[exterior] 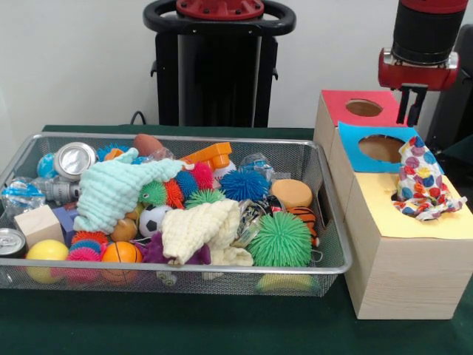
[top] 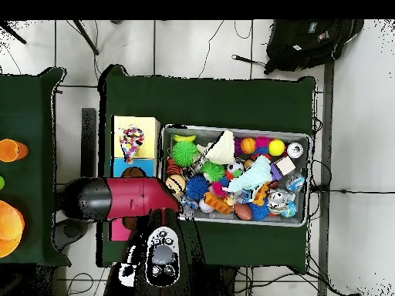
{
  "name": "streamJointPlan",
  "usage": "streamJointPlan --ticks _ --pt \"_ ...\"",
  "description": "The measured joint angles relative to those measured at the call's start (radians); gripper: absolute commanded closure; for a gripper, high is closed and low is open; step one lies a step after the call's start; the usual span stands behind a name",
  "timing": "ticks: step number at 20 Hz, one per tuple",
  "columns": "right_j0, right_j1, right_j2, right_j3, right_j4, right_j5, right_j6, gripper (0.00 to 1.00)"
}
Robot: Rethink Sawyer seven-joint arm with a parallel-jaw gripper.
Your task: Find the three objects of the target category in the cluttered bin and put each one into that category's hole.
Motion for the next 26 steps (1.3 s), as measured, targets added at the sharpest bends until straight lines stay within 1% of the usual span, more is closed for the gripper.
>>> streamJointPlan --ticks 7,12,16,21,26 --pt "0.023 0.019 0.0 -0.029 0.032 0.0 0.0 1.0" --pt "0.036 0.062 0.002 -0.077 0.039 0.0 0.0 1.0" --pt "0.034 0.089 0.003 -0.101 0.041 0.001 0.0 1.0" --pt "0.027 0.101 0.005 -0.13 0.044 0.001 0.0 1.0" --pt "0.004 0.107 0.013 -0.146 0.044 0.0 0.0 1.0"
